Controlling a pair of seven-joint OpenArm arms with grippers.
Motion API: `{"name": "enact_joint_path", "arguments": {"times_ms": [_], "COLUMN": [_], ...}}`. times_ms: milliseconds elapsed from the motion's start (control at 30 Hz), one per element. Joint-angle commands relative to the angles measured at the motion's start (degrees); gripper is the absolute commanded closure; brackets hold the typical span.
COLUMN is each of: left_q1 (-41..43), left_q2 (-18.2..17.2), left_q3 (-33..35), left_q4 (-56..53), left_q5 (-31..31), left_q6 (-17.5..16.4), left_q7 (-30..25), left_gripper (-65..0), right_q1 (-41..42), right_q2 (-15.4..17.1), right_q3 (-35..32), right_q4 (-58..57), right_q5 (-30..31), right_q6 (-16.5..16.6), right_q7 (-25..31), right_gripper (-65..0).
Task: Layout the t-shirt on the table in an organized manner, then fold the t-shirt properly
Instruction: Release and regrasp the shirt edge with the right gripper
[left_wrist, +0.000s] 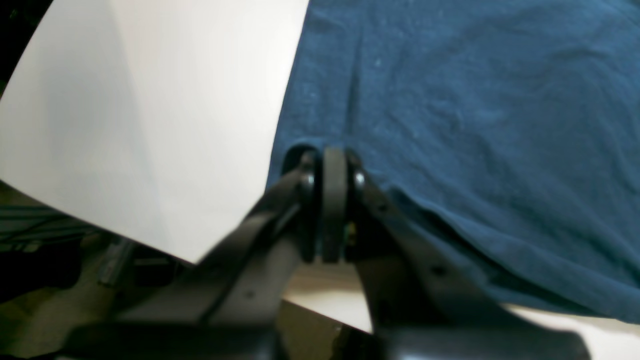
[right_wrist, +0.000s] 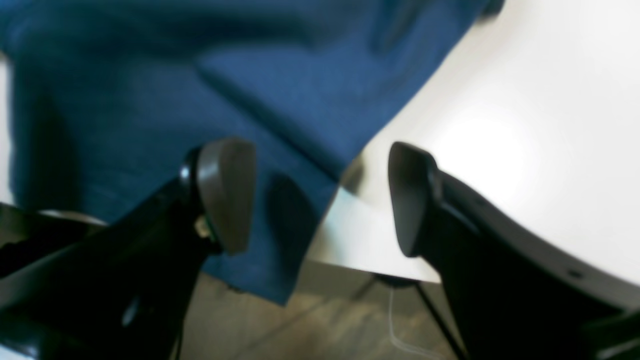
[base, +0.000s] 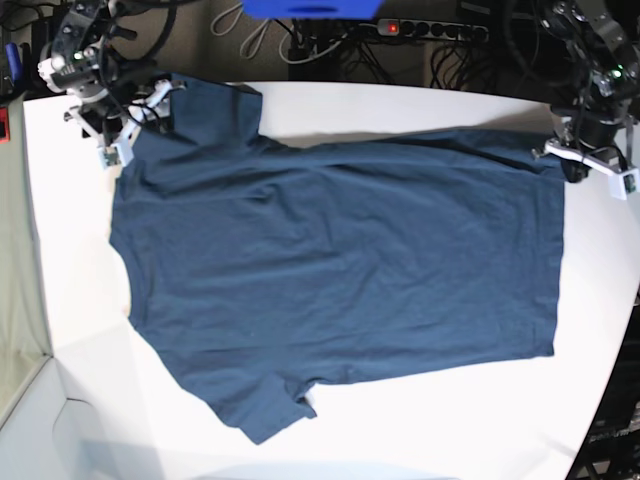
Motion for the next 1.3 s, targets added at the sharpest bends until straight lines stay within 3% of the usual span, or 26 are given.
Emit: {"name": "enact_joint_path", "arguments": {"times_ms": [0, 100, 200, 367, 833, 1267], "left_q1": [-0.22, -0.22, -0.22, -0.22, 4.27, 10.16], "left_q2": [-0.60, -0.60, -0.60, -0.60, -0.60, -0.51], "left_q3": [-0.37, -0.46, -0.46, -0.46, -0.63, -1.78], "left_q4": [0.86, 0.86, 0.86, 1.13, 1.74, 2.18], "left_q5": [-0.39, -0.30, -0.30, -0.74, -0.82, -0.82], "left_q6": [-0.01, -0.01, -0.01, -0.01, -0.01, -0.01], "left_q7": [-1.04, -1.04, -1.04, -1.04, -1.30, -1.13], "left_gripper": [-0.1, -0.1, -0.1, -0.1, -0.1, -0.1], "right_q1": [0.38, 0.47, 1.35, 2.05, 3.46, 2.75], "right_q2": [0.38, 0.47, 0.47, 0.47, 1.26, 1.26], "right_q3": [0.11, 0.11, 0.11, 0.46, 0.72, 2.39], "right_q4": [-0.17, -2.20, -2.37, -2.02, 6.95, 7.21], "right_q5": [0.73, 0.81, 0.81, 0.81, 0.90, 0.90], "right_q6": [-0.03, -0.03, -0.03, -0.03, -0.03, -0.03], "right_q7": [0.96, 1.13, 1.13, 1.13, 0.69, 0.52], "right_gripper": [-41.5, -36.9, -26.5, -0.4, 0.0, 0.0]}}
